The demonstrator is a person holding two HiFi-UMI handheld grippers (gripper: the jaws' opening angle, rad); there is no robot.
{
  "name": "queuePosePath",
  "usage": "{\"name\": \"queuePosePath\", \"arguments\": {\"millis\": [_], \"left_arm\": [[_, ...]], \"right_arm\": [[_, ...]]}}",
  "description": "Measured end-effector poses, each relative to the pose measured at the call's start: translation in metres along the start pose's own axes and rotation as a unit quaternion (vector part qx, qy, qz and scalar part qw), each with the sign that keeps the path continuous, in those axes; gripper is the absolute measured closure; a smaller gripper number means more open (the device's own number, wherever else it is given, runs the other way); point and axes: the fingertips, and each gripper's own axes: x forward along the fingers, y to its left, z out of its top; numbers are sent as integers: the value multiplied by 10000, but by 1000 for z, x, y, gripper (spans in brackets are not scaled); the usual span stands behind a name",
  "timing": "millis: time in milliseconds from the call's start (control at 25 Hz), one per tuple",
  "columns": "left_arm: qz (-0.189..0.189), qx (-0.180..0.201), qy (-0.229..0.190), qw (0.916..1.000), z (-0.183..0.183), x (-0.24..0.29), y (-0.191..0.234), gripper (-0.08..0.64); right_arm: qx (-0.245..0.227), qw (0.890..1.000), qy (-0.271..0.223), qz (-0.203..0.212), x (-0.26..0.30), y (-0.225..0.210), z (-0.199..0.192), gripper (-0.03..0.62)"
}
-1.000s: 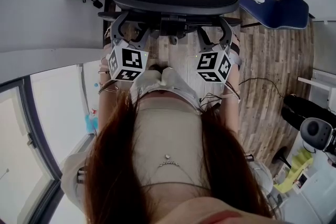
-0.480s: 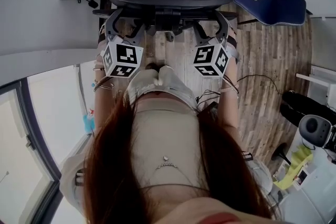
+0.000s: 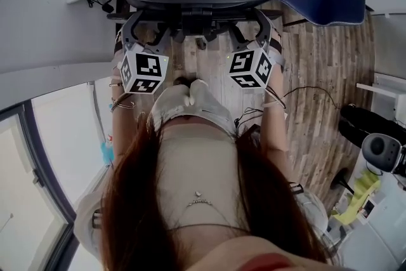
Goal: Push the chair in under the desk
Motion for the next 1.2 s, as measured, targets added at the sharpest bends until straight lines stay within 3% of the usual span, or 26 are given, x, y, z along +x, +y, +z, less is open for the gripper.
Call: {"name": "queuePosePath", "arguments": {"millis": [1200], "left_arm": [[-36,18,-44,10000,12,23,13,259]], "right_arm": [[42,10000,5,-73,21,-18,4,290]]}}
